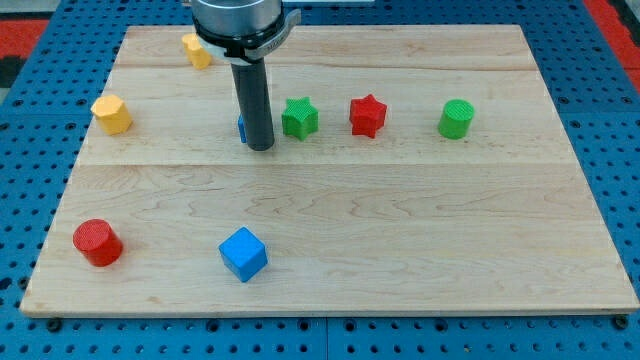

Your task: Move the yellow heart left to the blue triangle

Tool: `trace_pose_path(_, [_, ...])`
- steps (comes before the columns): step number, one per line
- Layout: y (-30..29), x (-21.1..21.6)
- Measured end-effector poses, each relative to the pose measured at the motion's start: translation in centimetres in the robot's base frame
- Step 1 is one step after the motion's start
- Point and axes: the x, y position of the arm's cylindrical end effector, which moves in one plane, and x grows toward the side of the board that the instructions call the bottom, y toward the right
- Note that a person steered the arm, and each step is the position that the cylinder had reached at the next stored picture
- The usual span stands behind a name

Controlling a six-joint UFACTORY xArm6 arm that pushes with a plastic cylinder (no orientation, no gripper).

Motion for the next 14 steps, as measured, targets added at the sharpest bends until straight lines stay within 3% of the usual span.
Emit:
trace_pose_path(2, [-3.2,-0.3])
trace_pose_path(3, [-3.3,1.7])
trace_pose_path(4, [-9.1,-0.1])
trace_pose_path(5, [-7.8,-1.6])
trace_pose_path(9, [0.6,-16.8])
trace_pose_path(10, [-2.9,-18.9])
trace_pose_path(11, [-9.6,-18.6])
trace_pose_path(12, [-10.8,-19.4])
trace_pose_path(14, [-16.5,-14.5])
